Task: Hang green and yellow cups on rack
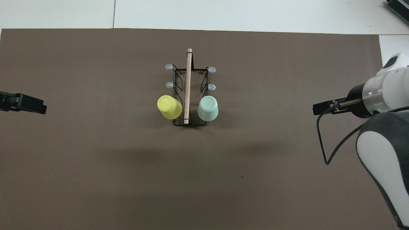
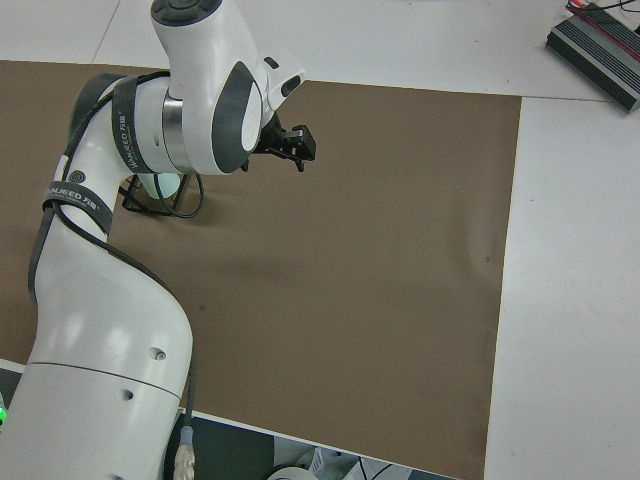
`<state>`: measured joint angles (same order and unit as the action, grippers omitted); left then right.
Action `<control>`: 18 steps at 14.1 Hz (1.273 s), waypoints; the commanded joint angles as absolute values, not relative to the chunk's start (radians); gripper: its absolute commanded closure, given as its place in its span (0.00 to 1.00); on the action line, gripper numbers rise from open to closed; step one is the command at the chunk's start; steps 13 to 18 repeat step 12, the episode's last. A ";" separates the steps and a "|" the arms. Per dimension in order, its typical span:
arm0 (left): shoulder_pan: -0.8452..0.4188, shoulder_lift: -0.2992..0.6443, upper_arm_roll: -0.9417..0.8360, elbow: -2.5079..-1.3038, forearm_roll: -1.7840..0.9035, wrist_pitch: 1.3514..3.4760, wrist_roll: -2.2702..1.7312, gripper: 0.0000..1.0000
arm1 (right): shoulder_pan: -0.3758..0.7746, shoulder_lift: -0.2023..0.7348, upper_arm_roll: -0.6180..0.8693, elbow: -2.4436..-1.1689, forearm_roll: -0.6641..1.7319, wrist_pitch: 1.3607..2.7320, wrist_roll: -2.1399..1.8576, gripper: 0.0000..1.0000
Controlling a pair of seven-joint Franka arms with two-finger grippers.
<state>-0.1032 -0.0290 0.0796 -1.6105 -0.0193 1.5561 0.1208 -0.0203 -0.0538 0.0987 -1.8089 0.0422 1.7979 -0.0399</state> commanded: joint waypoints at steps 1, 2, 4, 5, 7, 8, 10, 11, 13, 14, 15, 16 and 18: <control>-0.100 -0.044 0.078 -1.614 -0.017 1.540 0.118 0.00 | -0.026 -0.035 0.109 -1.773 0.020 1.792 -0.011 0.00; -0.100 -0.044 0.078 -1.614 -0.017 1.539 0.120 0.00 | -0.026 -0.035 0.109 -1.773 0.020 1.796 -0.011 0.00; -0.100 -0.044 0.078 -1.615 -0.017 1.543 0.120 0.00 | -0.031 -0.035 0.112 -1.773 0.020 1.795 -0.011 0.00; -0.100 -0.044 0.078 -1.615 -0.017 1.543 0.118 0.00 | -0.031 -0.035 0.113 -1.773 0.020 1.793 -0.011 0.00; -0.098 -0.046 0.078 -1.615 -0.017 1.543 0.120 0.00 | -0.031 -0.038 0.117 -1.773 0.018 1.789 -0.011 0.00; -0.098 -0.046 0.078 -1.615 -0.017 1.545 0.120 0.00 | -0.031 -0.038 0.117 -1.773 0.018 1.789 -0.011 0.00; -0.098 -0.046 0.078 -1.615 -0.017 1.543 0.120 0.00 | -0.035 -0.038 0.118 -1.773 0.017 1.789 -0.011 0.00; -0.098 -0.046 0.078 -1.615 -0.017 1.543 0.120 0.00 | -0.037 -0.038 0.118 -1.773 0.017 1.789 -0.011 0.00; -0.098 -0.046 0.078 -1.615 -0.017 1.543 0.120 0.00 | -0.037 -0.038 0.118 -1.773 0.017 1.790 -0.011 0.00; -0.098 -0.046 0.078 -1.615 -0.017 1.543 0.120 0.00 | -0.037 -0.038 0.118 -1.773 0.017 1.790 -0.011 0.00; -0.098 -0.046 0.078 -1.615 -0.017 1.543 0.120 0.00 | -0.037 -0.038 0.118 -1.773 0.017 1.790 -0.011 0.00; -0.098 -0.046 0.078 -1.615 -0.017 1.543 0.120 0.00 | -0.037 -0.038 0.118 -1.773 0.017 1.790 -0.011 0.00; -0.098 -0.046 0.078 -1.615 -0.017 1.543 0.120 0.00 | -0.037 -0.038 0.118 -1.773 0.017 1.790 -0.011 0.00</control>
